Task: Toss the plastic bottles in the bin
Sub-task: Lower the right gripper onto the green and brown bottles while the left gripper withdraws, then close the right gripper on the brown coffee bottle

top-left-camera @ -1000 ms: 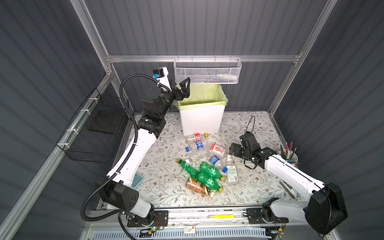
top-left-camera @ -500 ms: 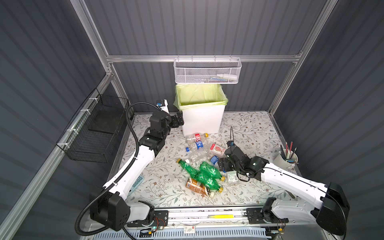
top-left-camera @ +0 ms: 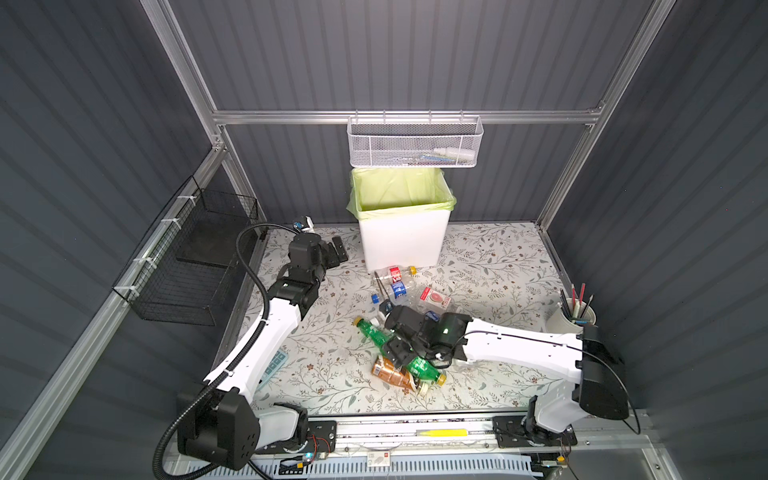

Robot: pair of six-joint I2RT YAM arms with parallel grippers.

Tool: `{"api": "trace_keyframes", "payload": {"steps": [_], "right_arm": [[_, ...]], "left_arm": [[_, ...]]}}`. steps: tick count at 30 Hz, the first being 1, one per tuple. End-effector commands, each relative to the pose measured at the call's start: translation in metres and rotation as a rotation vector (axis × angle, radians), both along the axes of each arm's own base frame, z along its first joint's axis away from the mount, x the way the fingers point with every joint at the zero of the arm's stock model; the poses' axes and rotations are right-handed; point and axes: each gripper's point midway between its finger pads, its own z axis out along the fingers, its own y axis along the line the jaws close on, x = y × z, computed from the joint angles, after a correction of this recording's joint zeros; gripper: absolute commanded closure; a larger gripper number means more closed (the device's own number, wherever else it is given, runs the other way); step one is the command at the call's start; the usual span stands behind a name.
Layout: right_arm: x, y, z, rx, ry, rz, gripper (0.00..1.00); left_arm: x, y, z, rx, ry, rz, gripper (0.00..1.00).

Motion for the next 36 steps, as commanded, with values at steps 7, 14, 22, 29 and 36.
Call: {"api": "trace_keyframes", "payload": {"steps": [7,14,22,29,36], "right_arm": [[-0.043,0.027,-0.025,-0.166,0.035,0.282,0.24],[-0.053,0.027,-0.048,-0.241,0.098,0.34,0.29],[-0.055,0.03,-0.06,-0.289,0.128,0.375,0.3],[-0.057,0.031,-0.062,-0.371,0.169,0.417,0.31],[-0.058,0.027,-0.064,-0.397,0.176,0.451,0.3]], "left_arm": [[-0.014,0.018,-0.003,-0.001,0.009,0.057,0.0],[-0.016,0.021,-0.005,-0.002,0.014,0.064,0.0],[-0.017,0.021,-0.013,-0.011,0.033,0.064,0.0],[-0.019,0.024,-0.013,-0.007,0.032,0.076,0.0],[-0.022,0.026,-0.019,-0.01,0.044,0.083,0.0]]}}
